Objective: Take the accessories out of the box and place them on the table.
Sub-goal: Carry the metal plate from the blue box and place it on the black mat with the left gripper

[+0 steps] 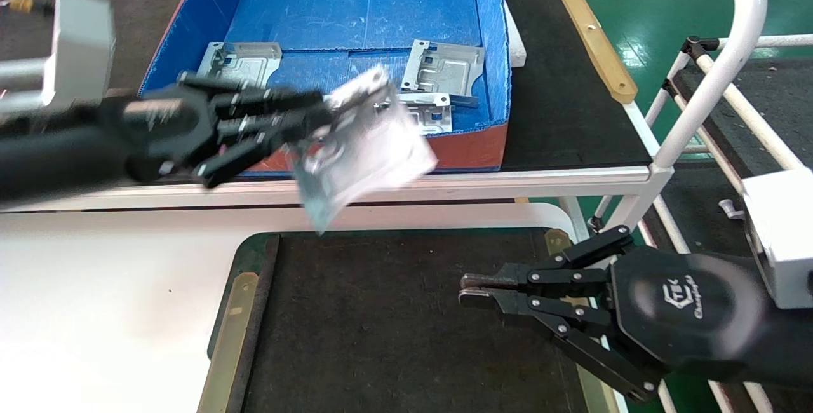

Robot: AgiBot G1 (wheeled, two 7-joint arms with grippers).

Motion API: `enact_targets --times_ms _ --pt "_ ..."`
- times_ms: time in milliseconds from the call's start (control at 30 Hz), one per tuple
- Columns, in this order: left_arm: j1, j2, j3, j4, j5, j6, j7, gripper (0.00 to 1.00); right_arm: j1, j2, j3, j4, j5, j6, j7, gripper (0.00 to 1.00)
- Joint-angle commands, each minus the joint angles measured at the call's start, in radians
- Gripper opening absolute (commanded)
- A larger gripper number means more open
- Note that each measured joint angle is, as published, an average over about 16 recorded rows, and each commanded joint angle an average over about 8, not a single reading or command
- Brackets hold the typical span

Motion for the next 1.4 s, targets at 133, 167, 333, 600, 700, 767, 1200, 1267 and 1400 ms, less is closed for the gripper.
enact_targets --times_ms 133,167,333,600,700,767,1200,1267,1400 --pt "0.092 -0.054 -0.021 -0.054 -0.058 0.067 0.034 0.00 0.000 0.000 0.000 0.000 0.000 0.000 0.000 1.00" --pt "0.109 -0.059 -0.025 -0.064 -0.073 0.085 0.047 0.00 0.000 0.000 0.000 0.000 0.000 0.000 0.000 1.00" --pt "0.180 -0.065 -0.024 -0.102 -0.108 0.147 0.122 0.00 0.000 0.000 0.000 0.000 0.000 0.000 0.000 1.00" --pt "0.242 -0.046 0.038 -0.105 -0.077 0.165 0.235 0.00 0.000 0.000 0.000 0.000 0.000 0.000 0.000 1.00" --pt "0.255 -0.023 0.064 -0.094 -0.055 0.157 0.298 0.00 0.000 0.000 -0.001 0.000 0.000 0.000 0.000 1.00" --pt "0.265 0.004 0.077 -0.076 -0.037 0.142 0.347 0.00 0.000 0.000 -0.001 0.000 0.000 0.000 0.000 1.00" --pt "0.258 0.272 0.140 0.207 0.113 -0.010 0.677 0.00 0.000 0.000 -0.001 0.000 0.001 0.000 0.000 1.00" --pt "0.246 0.312 0.147 0.267 0.129 -0.024 0.727 0.00 0.000 0.000 -0.001 0.000 0.001 0.000 0.000 1.00" --pt "0.213 0.386 0.160 0.387 0.154 -0.043 0.811 0.00 0.000 0.000 -0.001 0.000 0.001 0.000 -0.001 1.00"
